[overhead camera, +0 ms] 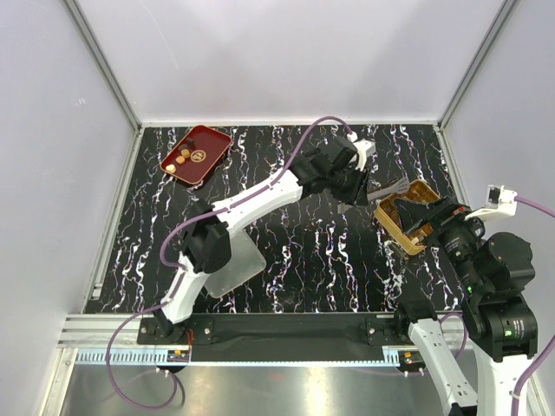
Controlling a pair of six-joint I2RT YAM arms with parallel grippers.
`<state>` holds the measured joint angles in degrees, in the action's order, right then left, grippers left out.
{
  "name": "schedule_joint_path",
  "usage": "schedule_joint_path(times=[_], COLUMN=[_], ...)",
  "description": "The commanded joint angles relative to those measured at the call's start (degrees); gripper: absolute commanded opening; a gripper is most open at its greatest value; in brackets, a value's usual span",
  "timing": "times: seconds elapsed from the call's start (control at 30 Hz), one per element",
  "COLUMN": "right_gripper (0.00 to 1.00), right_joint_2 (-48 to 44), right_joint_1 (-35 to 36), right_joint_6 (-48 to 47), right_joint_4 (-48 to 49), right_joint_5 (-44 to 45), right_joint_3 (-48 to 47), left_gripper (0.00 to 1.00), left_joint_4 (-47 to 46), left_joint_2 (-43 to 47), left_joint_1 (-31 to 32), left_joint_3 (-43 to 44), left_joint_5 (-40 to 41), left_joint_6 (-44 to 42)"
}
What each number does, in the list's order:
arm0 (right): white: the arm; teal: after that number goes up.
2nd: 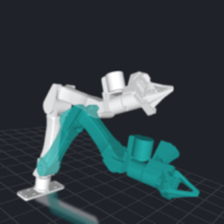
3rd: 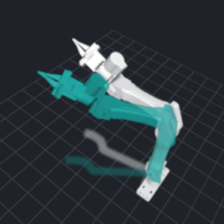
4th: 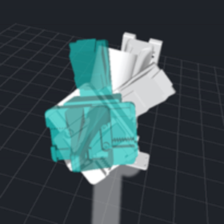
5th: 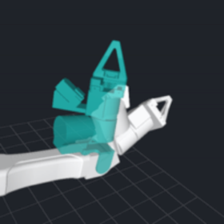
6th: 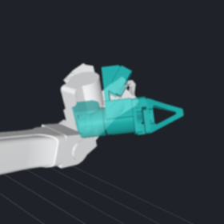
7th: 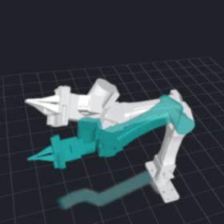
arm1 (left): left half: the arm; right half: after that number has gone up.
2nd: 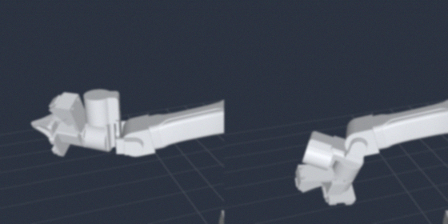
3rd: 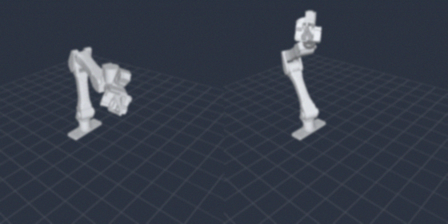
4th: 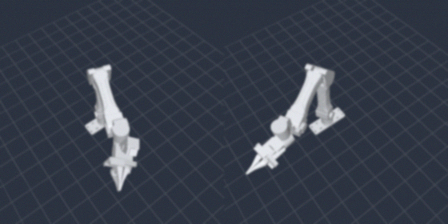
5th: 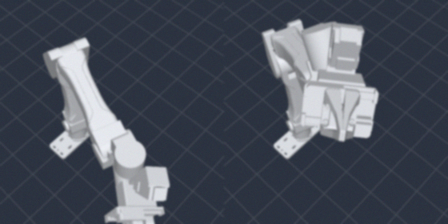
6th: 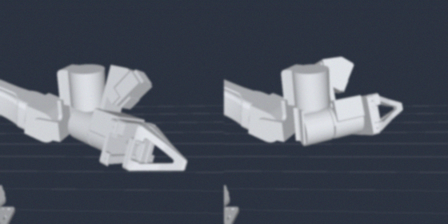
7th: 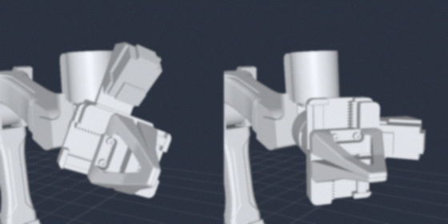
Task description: Pack the chocolate
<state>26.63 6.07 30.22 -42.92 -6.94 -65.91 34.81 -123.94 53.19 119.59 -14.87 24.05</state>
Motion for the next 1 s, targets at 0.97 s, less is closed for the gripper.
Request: schedule_joint_path(times=[0.97], right_gripper=[1.0], right_joint_2=[0.4], right_joint_1=[0.4], right_joint_6=[-1.7], right_joint_4=[2.5], right_joint_5=[1.0], right_joint_3=[1.2], left_gripper=[0.41], left_joint_4=[-5.0], left_joint_2=[-2.6], left_joint_1=[0.3], left_joint_3=[2.8], left_joint_5=[-1.2], left_joint_6=[-0.8])
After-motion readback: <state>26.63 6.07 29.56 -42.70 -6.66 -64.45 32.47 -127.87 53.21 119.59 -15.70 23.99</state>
